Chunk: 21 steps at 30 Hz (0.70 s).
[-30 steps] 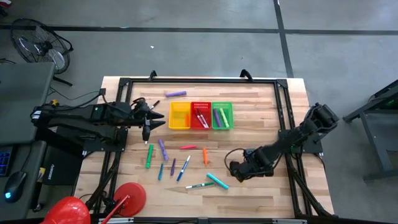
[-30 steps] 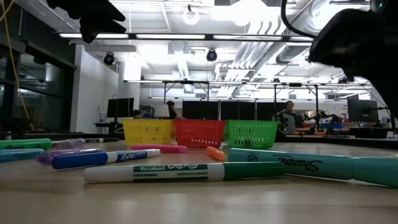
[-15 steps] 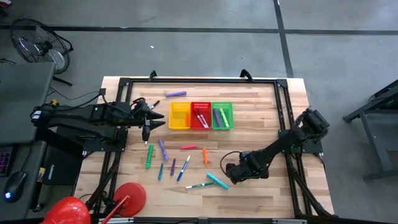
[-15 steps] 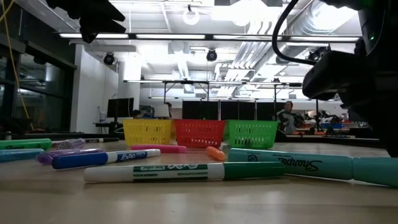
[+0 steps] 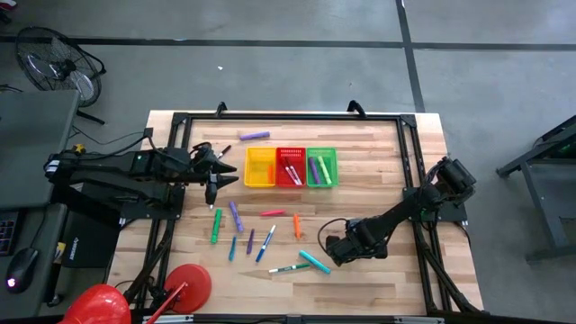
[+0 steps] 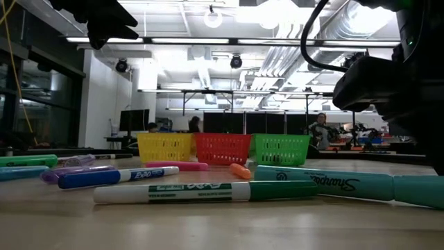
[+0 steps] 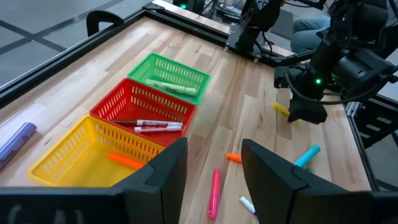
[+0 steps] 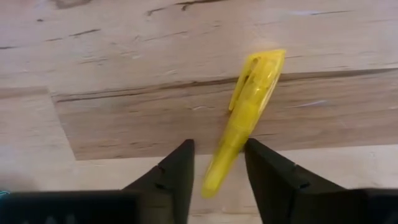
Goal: Pick & Place Markers
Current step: Put the yellow pen into the yellow bin
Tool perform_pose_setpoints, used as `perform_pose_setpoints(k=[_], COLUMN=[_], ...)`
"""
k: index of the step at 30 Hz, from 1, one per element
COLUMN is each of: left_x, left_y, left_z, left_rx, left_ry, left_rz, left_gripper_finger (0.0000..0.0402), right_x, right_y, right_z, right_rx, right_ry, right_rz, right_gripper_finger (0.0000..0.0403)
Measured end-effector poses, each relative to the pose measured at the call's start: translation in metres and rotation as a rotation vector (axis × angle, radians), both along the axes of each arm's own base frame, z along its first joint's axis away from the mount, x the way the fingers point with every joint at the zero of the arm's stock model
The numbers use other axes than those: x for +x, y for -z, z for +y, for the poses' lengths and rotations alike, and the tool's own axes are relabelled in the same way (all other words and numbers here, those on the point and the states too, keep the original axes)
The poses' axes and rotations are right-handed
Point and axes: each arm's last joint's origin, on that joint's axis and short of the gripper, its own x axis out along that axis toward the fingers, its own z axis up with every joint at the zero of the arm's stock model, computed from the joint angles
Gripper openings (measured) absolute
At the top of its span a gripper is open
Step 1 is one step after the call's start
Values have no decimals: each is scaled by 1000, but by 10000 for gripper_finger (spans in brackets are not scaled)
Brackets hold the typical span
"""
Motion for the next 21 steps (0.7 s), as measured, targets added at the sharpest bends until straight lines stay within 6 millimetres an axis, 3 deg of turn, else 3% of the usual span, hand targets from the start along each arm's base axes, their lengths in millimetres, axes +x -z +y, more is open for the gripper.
perform_pose_setpoints(k=[13, 21], left_x=[0, 0], left_y=[0, 0], left_z=[0, 0], left_rx=[0, -1], left_ry=[0, 0], left_rz=[0, 1], left_gripper_finger=[149, 149], right_x=[-1, -1], right_y=[1, 0], right_z=[0, 1], right_rx=[-5, -8], right_ry=[-30, -62], right_rz=[4, -2], right_gripper_finger=[31, 27])
